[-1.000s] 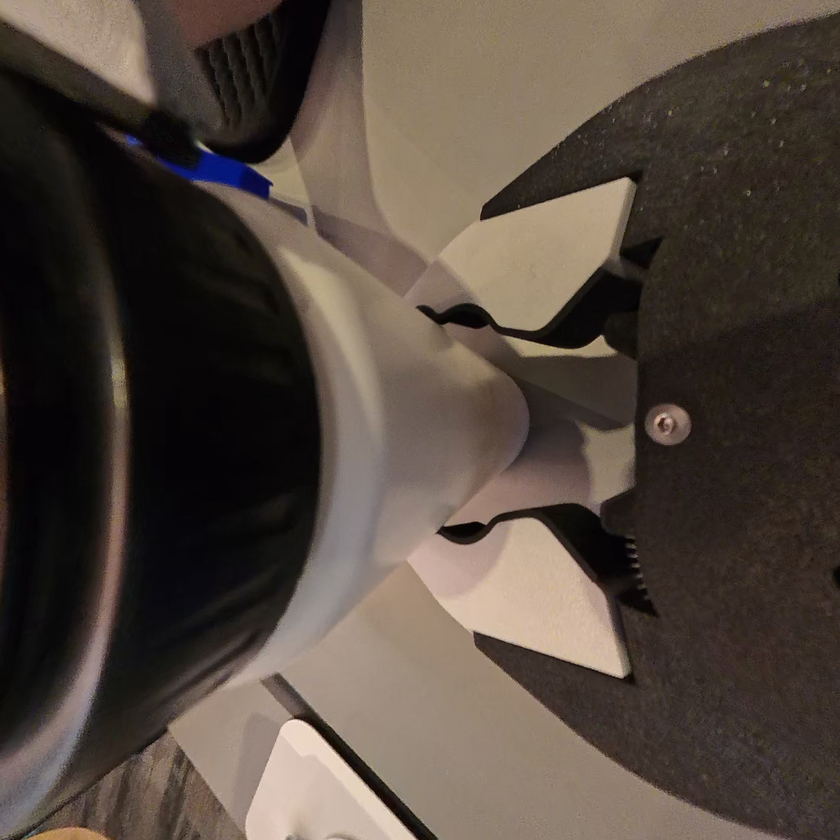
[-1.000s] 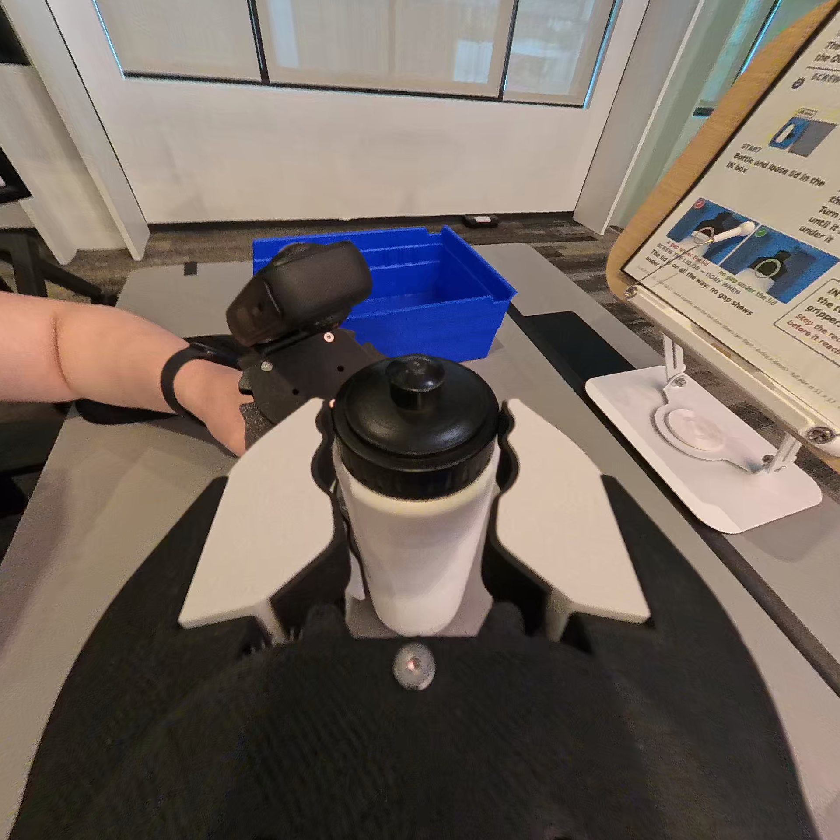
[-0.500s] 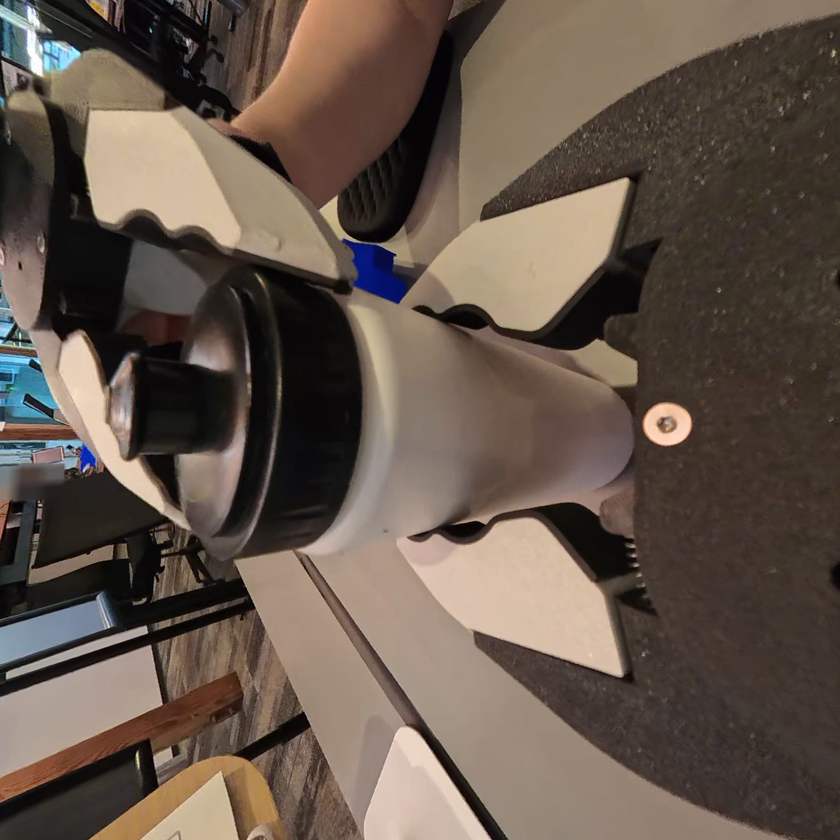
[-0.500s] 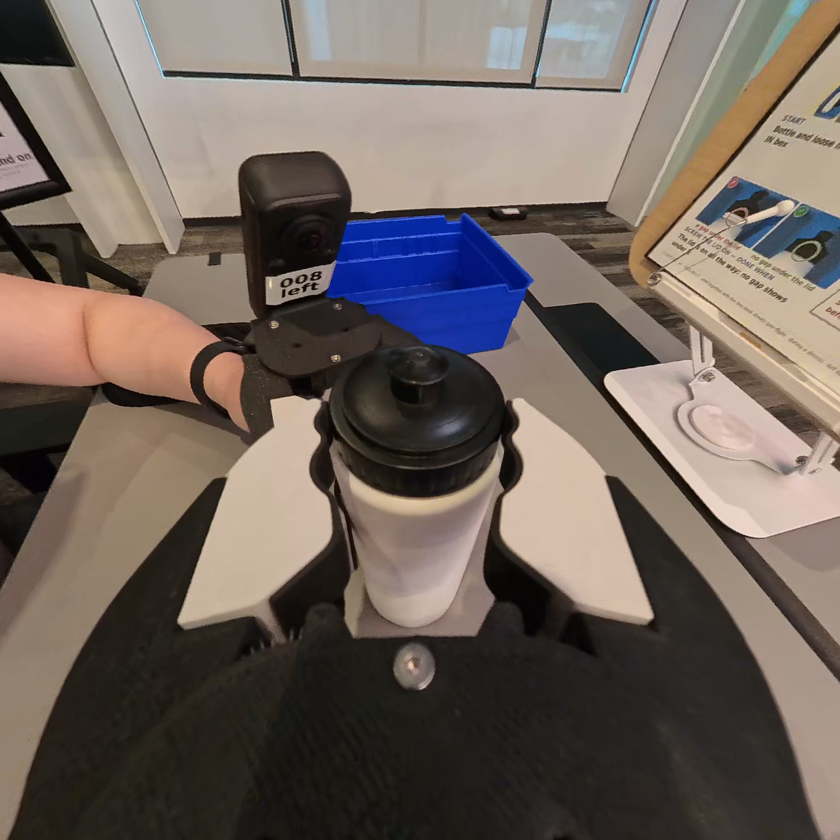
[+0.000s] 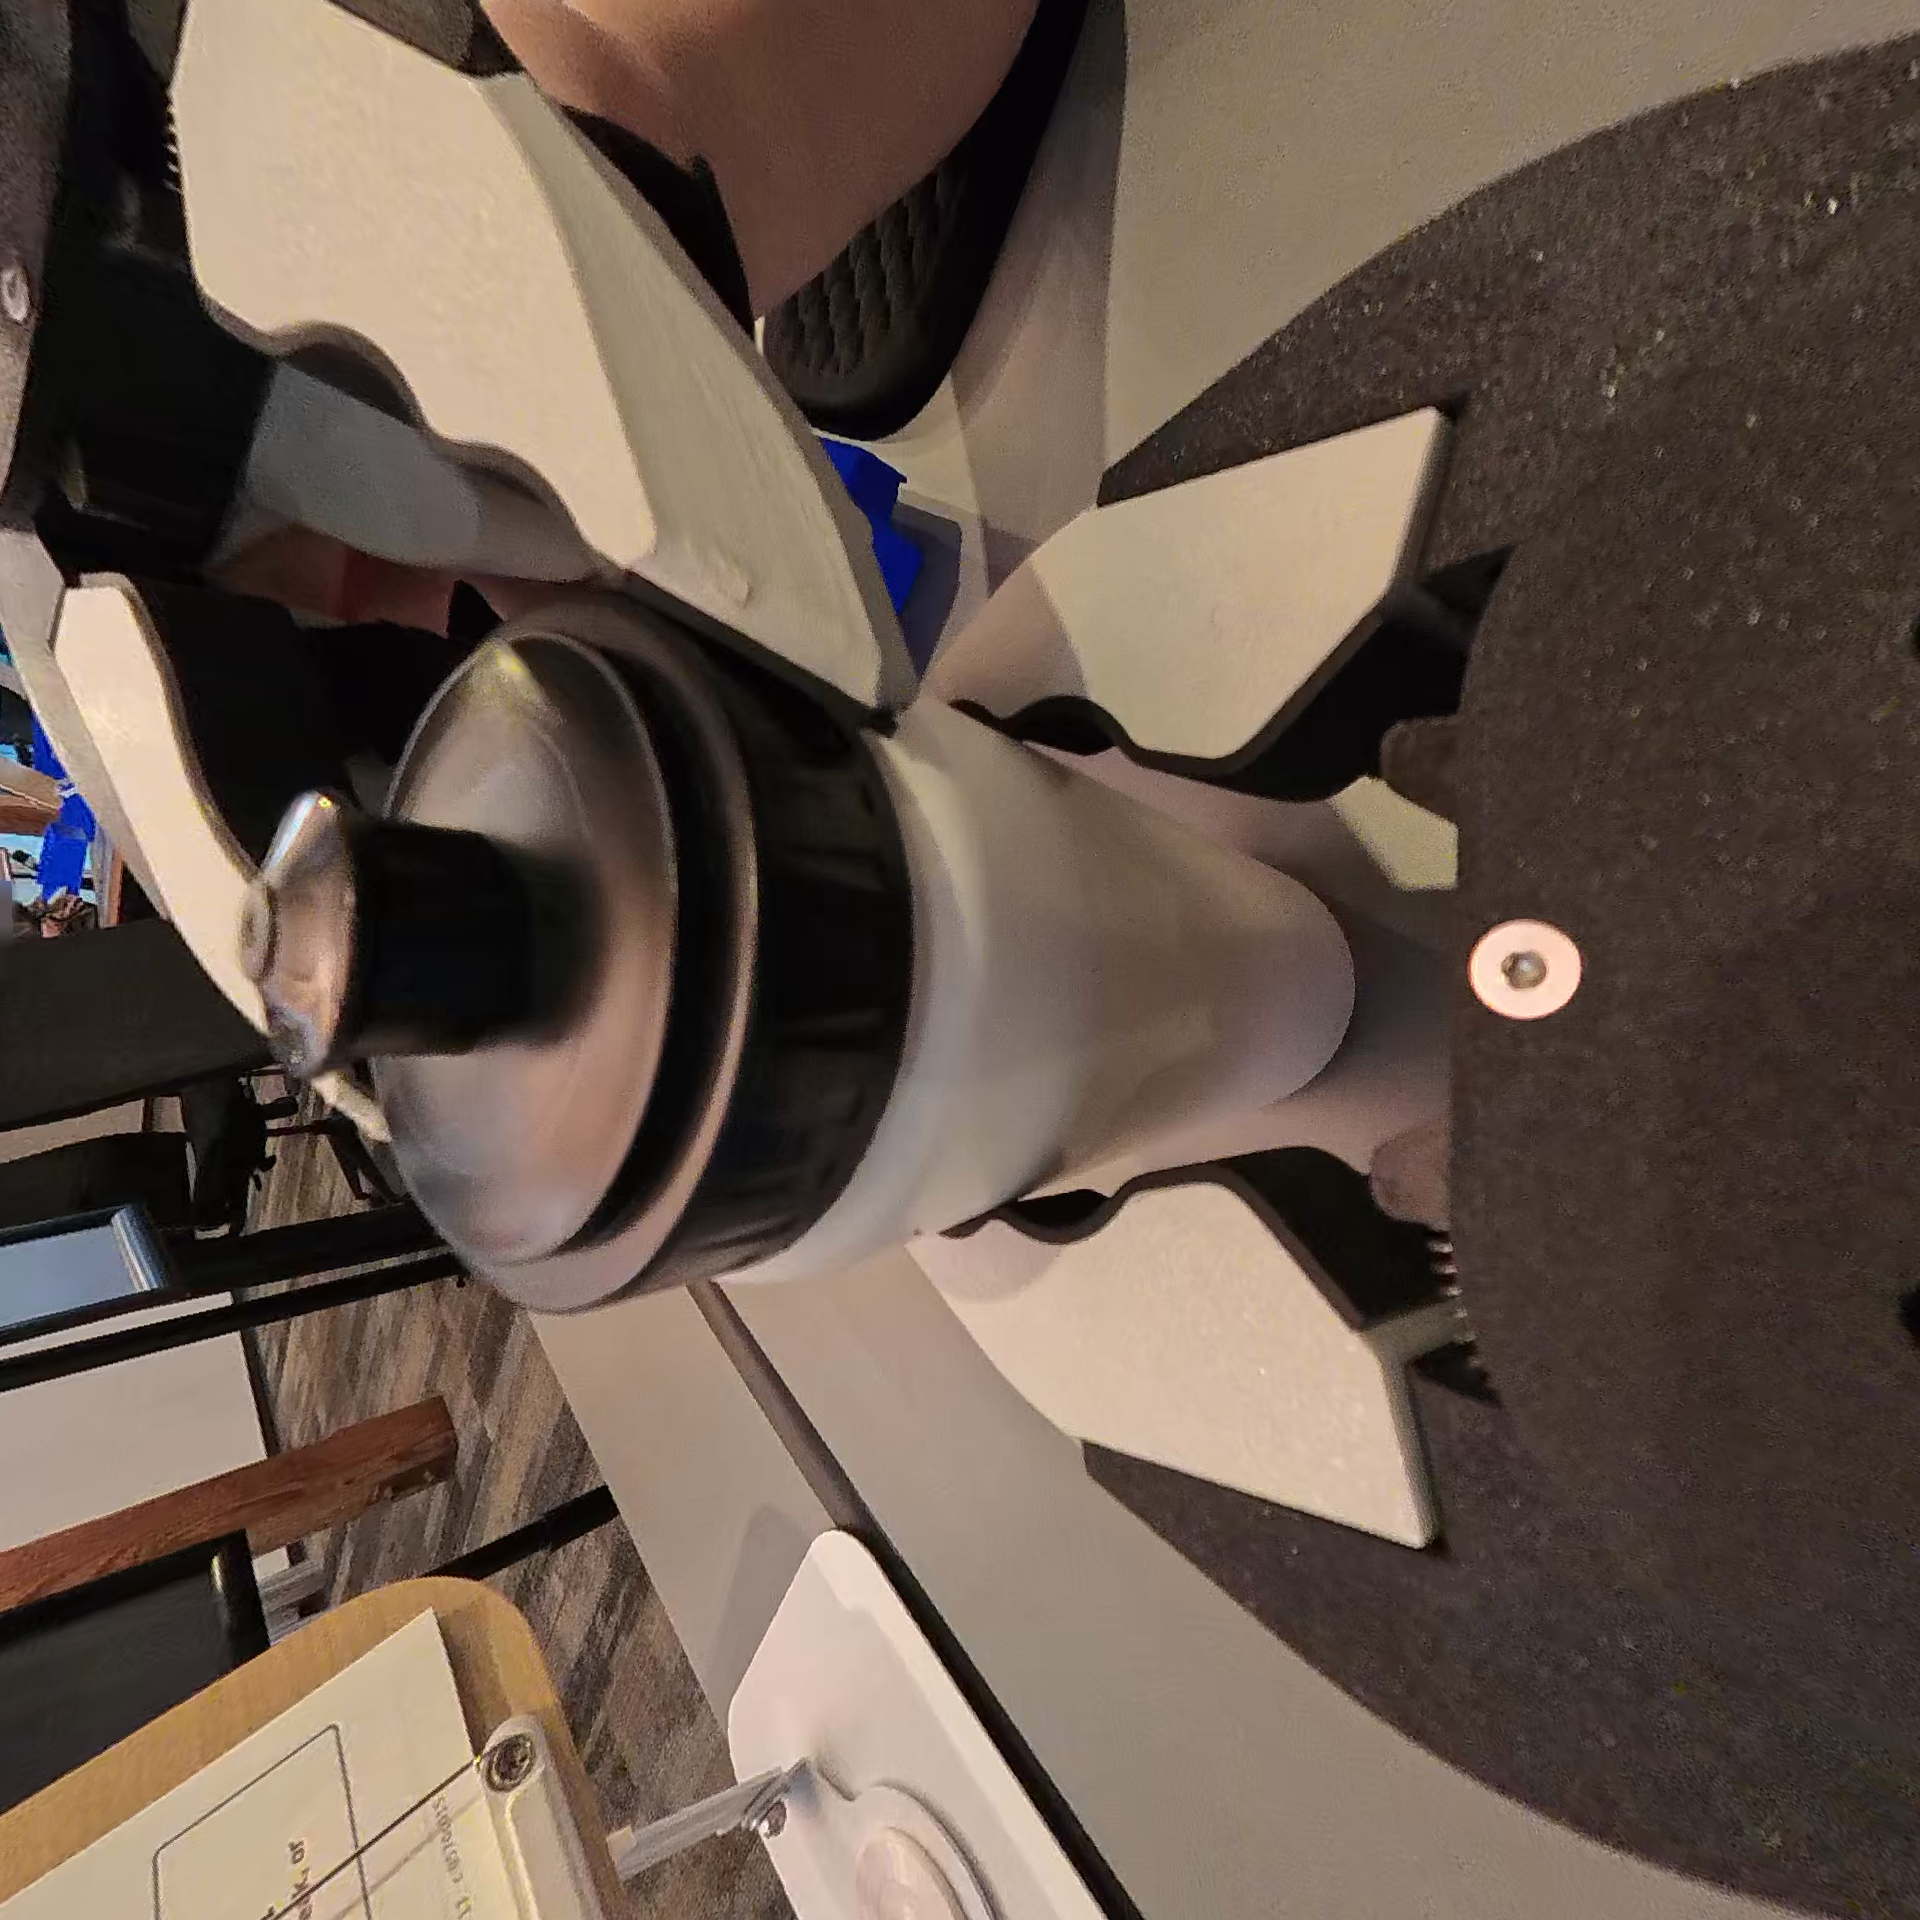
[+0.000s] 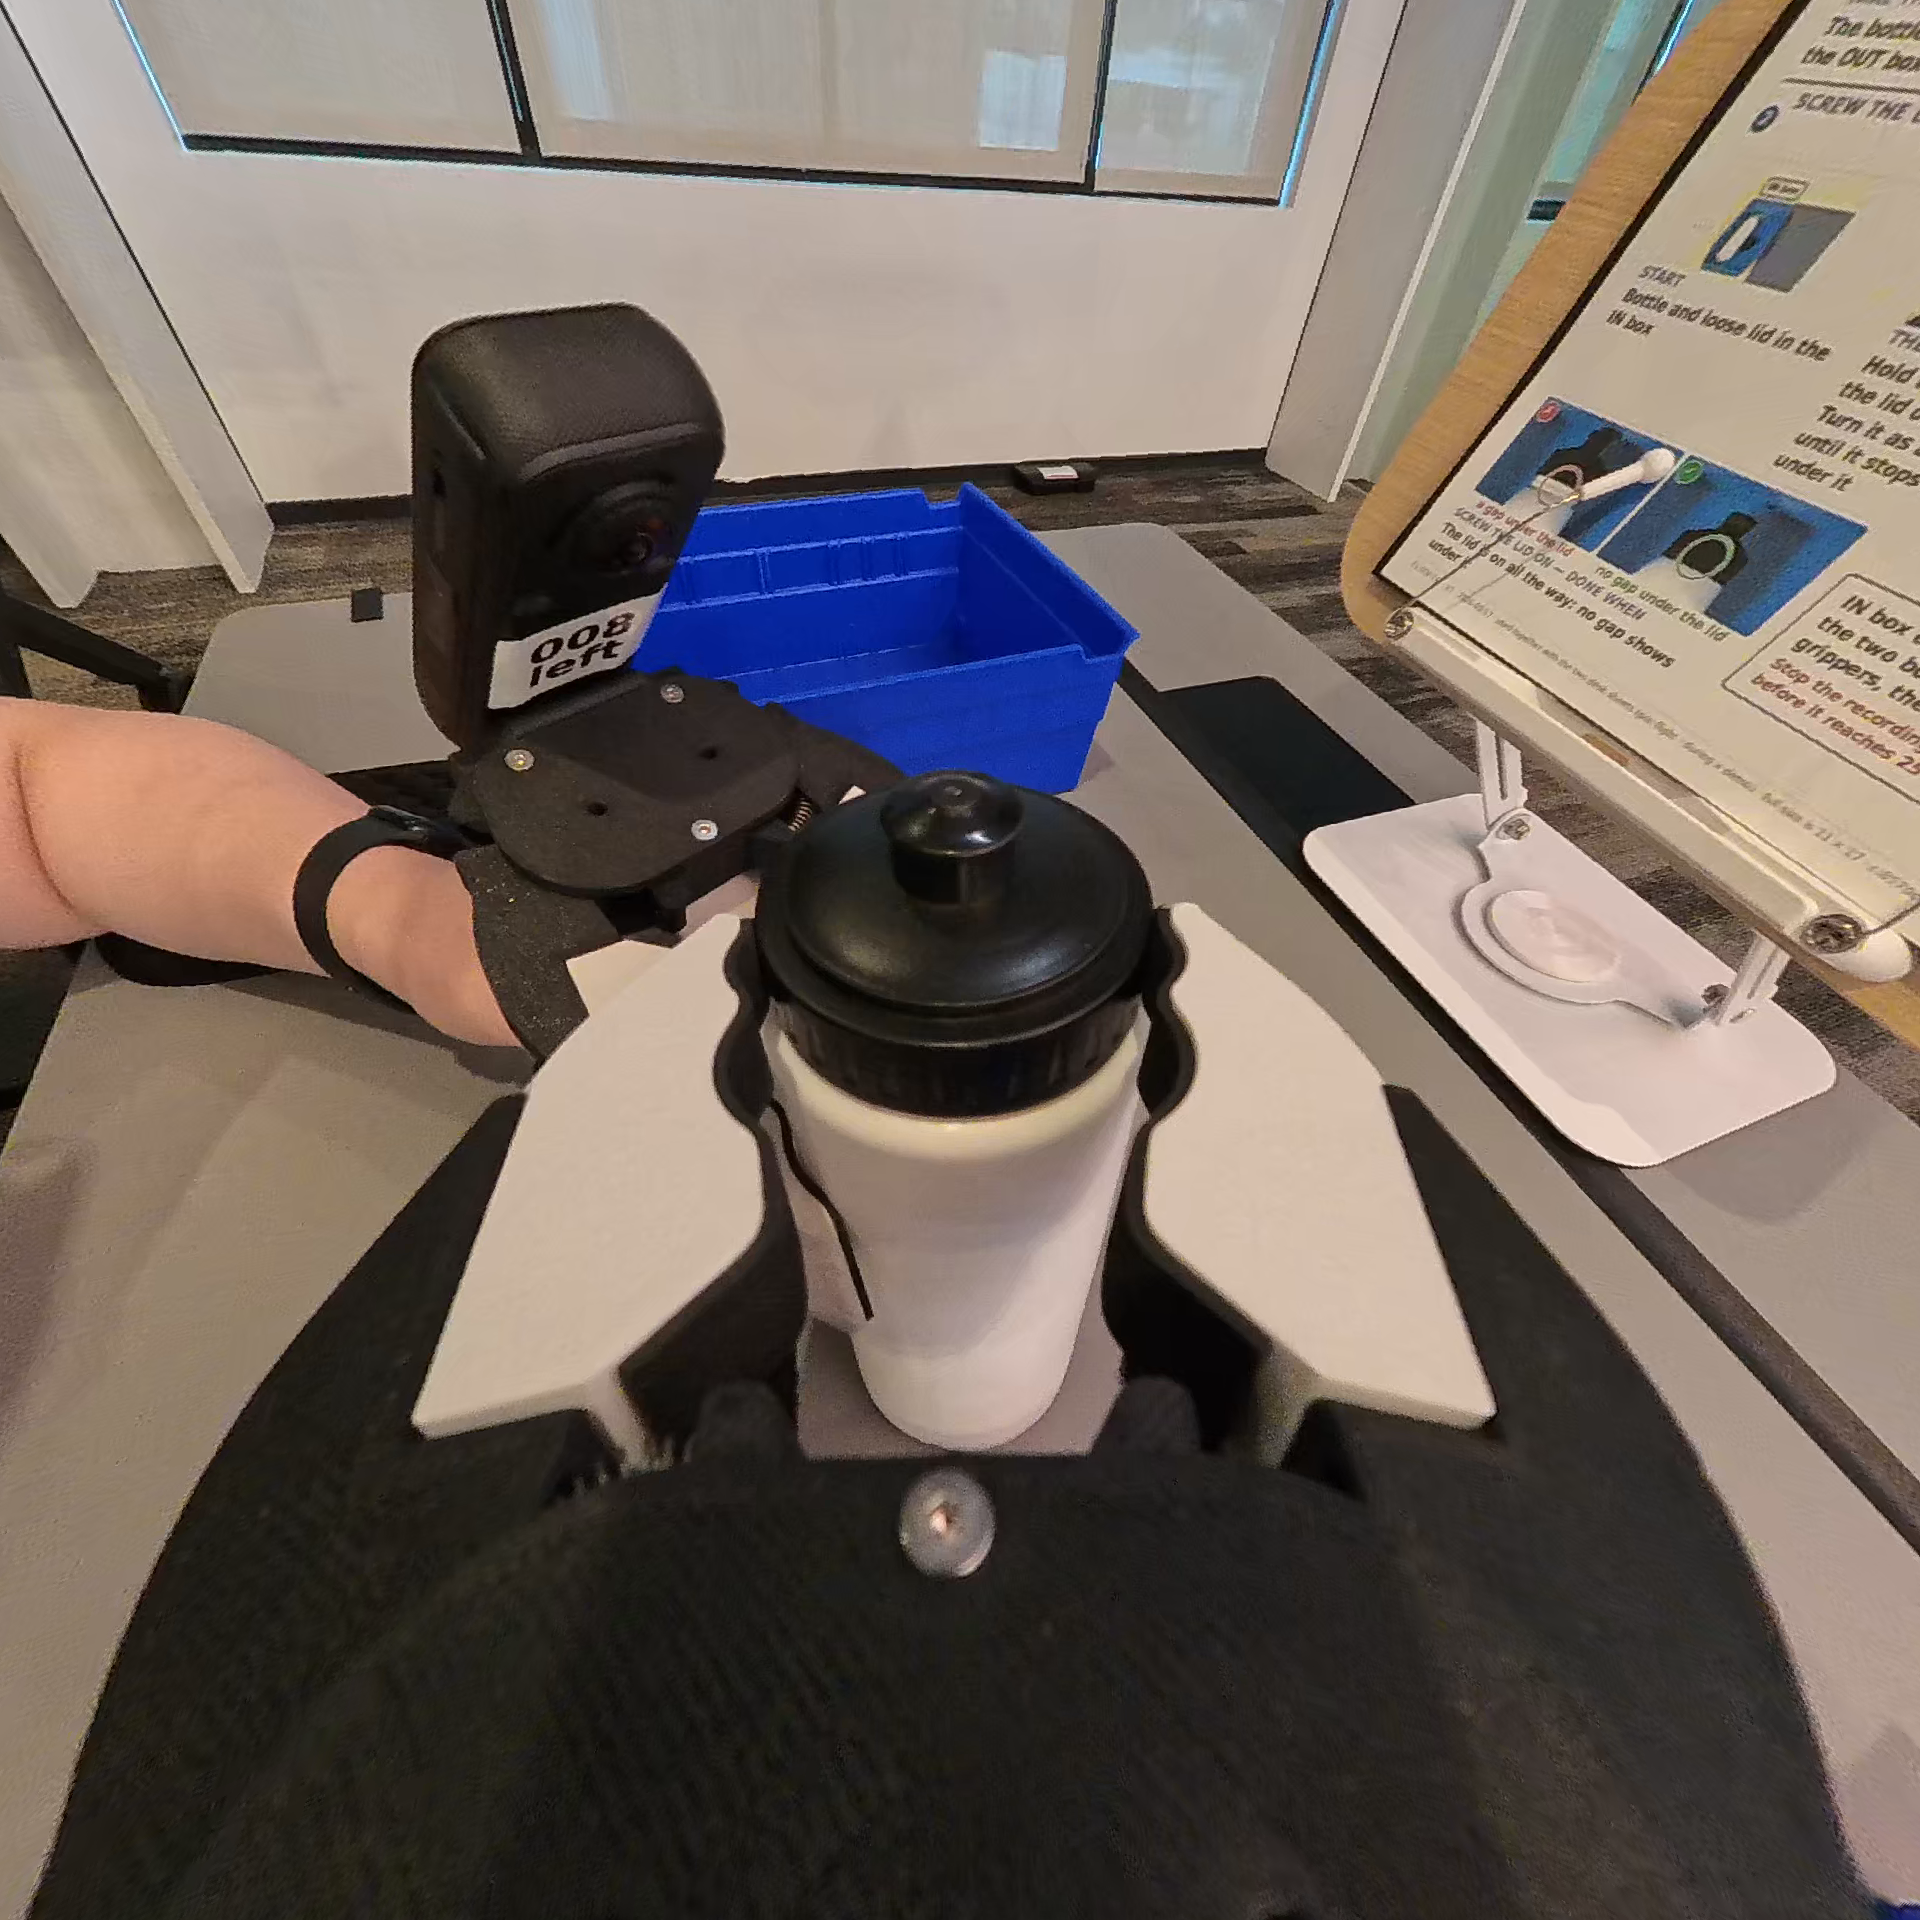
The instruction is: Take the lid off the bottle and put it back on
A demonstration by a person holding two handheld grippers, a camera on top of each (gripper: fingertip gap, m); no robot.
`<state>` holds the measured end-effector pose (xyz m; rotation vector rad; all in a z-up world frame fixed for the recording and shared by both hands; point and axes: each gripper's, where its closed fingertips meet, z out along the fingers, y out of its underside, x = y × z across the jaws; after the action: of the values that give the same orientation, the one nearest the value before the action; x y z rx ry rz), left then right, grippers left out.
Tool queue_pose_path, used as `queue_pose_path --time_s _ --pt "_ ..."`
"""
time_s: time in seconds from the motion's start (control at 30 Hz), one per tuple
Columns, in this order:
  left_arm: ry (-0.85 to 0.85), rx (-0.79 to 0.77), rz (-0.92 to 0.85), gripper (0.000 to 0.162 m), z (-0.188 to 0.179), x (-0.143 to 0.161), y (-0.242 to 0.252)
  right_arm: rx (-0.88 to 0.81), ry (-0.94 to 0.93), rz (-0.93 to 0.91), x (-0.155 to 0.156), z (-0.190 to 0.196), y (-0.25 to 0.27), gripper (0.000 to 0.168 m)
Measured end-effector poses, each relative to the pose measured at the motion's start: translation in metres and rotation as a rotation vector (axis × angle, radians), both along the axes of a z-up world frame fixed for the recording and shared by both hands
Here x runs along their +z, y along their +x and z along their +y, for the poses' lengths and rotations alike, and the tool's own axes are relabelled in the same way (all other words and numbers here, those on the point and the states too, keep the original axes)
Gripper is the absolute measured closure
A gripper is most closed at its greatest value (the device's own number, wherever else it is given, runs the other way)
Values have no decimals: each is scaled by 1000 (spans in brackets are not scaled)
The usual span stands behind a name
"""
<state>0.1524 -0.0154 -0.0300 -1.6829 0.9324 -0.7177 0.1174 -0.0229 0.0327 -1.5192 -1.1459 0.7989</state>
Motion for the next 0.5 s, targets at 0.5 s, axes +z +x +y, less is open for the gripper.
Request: queue_pose_path --time_s 0.5 --pt "148 -56 -17 67 -9 16 1 181 -48 143 9 -14 -3 97"
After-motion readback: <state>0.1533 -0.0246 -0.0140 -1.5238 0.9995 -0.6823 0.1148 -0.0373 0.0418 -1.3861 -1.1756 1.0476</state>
